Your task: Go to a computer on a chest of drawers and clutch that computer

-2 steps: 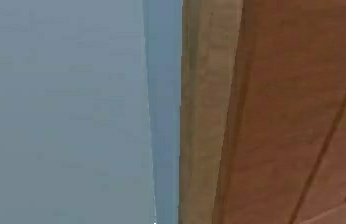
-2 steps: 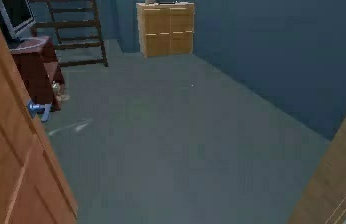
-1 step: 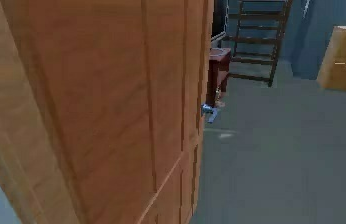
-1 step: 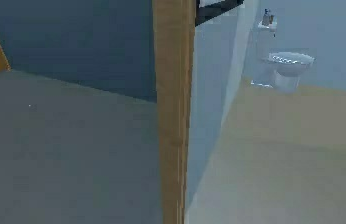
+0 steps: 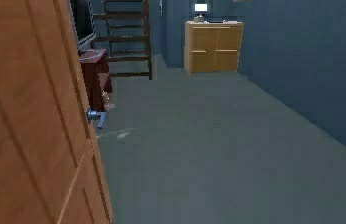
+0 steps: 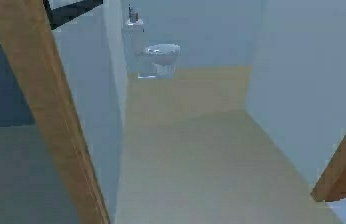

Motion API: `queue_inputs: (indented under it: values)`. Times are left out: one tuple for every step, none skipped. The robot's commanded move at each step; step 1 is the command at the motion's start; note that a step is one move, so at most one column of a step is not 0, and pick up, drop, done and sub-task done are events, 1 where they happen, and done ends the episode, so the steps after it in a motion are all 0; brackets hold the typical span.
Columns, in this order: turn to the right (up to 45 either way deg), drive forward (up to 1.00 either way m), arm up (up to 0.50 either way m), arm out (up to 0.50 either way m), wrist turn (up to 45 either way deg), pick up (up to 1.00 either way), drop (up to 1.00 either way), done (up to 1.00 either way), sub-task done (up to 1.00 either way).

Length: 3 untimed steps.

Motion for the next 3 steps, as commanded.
queue_inputs:
  values:
    - [0.0, 1.00, 0.00, 0.00, 0.0, 0.00, 0.00, 0.00, 0.00]
    - [0.0, 1.00, 0.00, 0.00, 0.0, 0.00, 0.00, 0.00, 0.00]
    - [3.0, 0.00, 0.00, 0.00, 0.0, 0.00, 0.00, 0.00, 0.00]
